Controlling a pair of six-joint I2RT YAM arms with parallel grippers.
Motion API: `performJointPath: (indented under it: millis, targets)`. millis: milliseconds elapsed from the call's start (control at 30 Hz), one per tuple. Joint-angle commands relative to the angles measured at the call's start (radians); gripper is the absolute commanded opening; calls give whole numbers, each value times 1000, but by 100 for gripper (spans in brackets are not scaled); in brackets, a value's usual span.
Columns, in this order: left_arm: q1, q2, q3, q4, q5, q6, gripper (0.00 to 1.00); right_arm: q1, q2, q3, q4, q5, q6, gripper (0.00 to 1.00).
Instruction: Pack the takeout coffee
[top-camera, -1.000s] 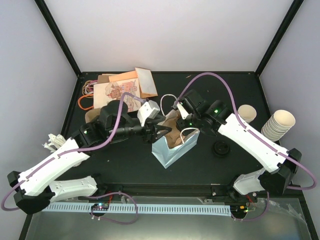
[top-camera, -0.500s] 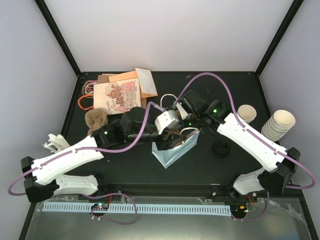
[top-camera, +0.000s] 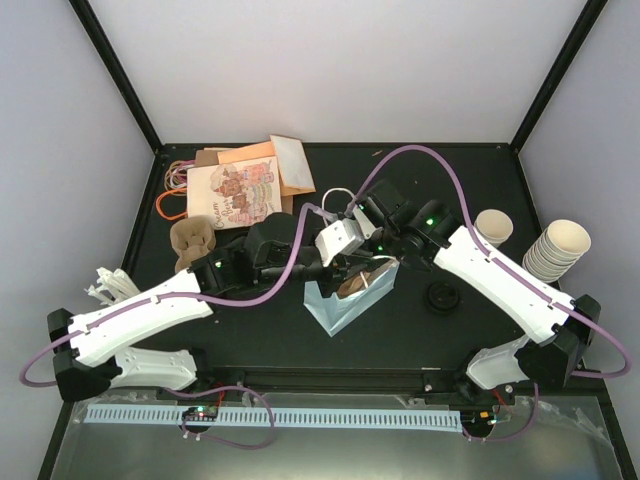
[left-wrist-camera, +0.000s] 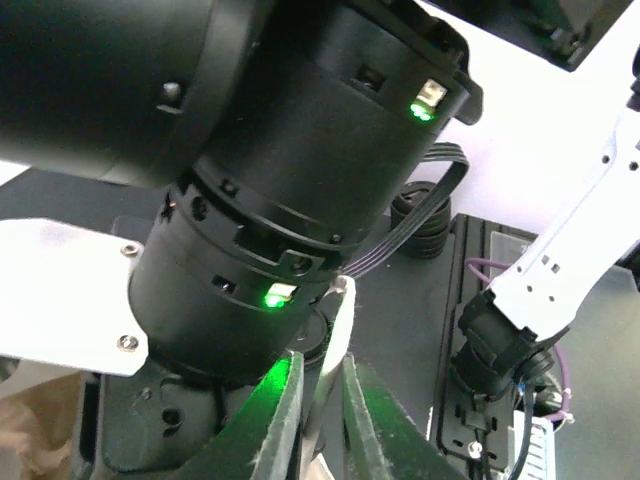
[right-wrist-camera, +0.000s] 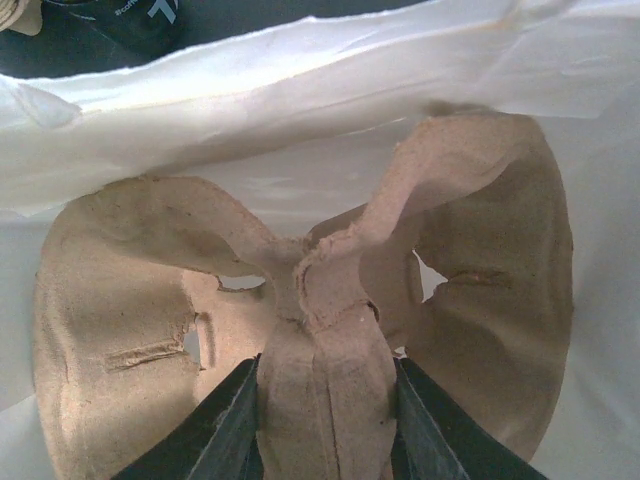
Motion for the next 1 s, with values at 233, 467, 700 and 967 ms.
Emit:
performJointPath:
  millis: [233, 467, 700, 967]
  targets:
    - [-15, 25, 42, 59, 123, 20, 2, 6, 18, 44, -33, 15, -6, 35]
    - [-42, 29, 36, 88, 160, 17, 2, 6, 33, 46, -38, 15, -6, 35]
    - [-66, 30, 16, 135, 166, 6, 2, 7, 48, 53, -54, 20, -9, 35]
    - [-85, 47, 23, 152, 156, 6, 2, 7, 39, 27, -37, 33, 0, 35]
